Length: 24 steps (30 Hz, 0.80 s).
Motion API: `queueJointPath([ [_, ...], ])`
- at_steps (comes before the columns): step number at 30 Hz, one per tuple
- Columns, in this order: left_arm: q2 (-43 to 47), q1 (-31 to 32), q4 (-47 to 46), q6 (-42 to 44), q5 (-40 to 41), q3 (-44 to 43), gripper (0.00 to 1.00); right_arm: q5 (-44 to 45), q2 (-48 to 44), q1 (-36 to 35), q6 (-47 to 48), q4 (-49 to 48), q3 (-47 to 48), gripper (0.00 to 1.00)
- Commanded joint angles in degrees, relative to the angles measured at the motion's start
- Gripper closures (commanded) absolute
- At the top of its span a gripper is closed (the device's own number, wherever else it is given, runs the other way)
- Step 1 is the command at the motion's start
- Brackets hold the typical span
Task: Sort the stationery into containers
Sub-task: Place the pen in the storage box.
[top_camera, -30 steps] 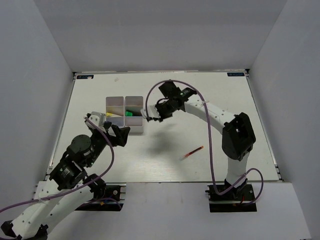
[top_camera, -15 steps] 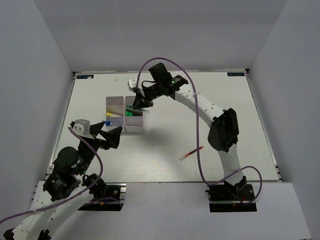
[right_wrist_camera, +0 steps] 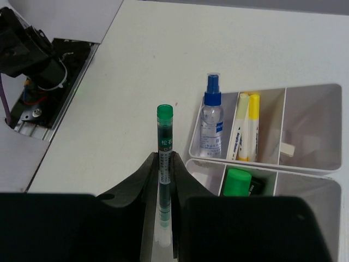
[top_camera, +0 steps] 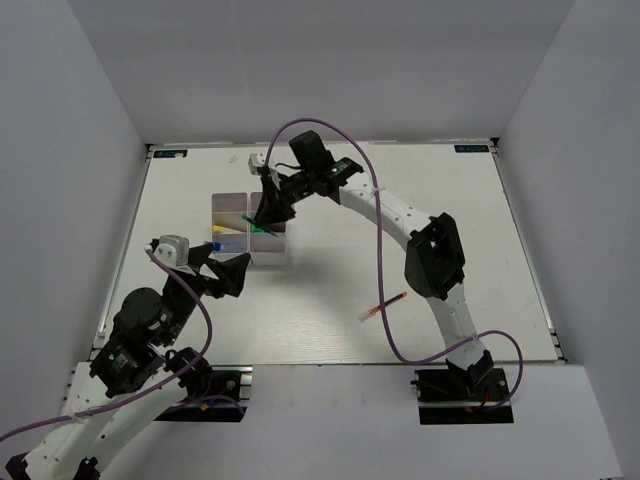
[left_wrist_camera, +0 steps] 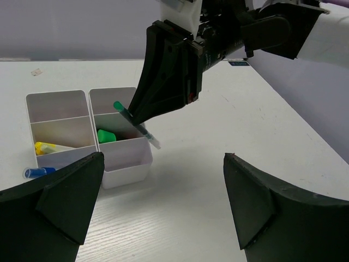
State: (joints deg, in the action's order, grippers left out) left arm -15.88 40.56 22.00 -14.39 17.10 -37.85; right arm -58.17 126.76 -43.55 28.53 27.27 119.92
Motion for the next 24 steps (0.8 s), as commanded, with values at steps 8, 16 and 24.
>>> queueJointPath([
  [8, -0.38, -0.39, -0.55, 0.95, -1.55, 0.49, 0.0, -0.19, 4.54, -1.36, -5.59, -10.56, 1.81, 1.0],
  [16, -0.9, -0.39, -0.55, 0.95, -2.07, 0.49, 0.0, 3.06, 6.83, -1.19, -3.31, -13.38, 2.6, 0.99],
  [24, -2.66, -0.92, -0.55, 0.95, -3.74, 0.49, 0.0, 2.89, 7.01, -0.92, -1.29, -12.41, 2.16, 0.72],
])
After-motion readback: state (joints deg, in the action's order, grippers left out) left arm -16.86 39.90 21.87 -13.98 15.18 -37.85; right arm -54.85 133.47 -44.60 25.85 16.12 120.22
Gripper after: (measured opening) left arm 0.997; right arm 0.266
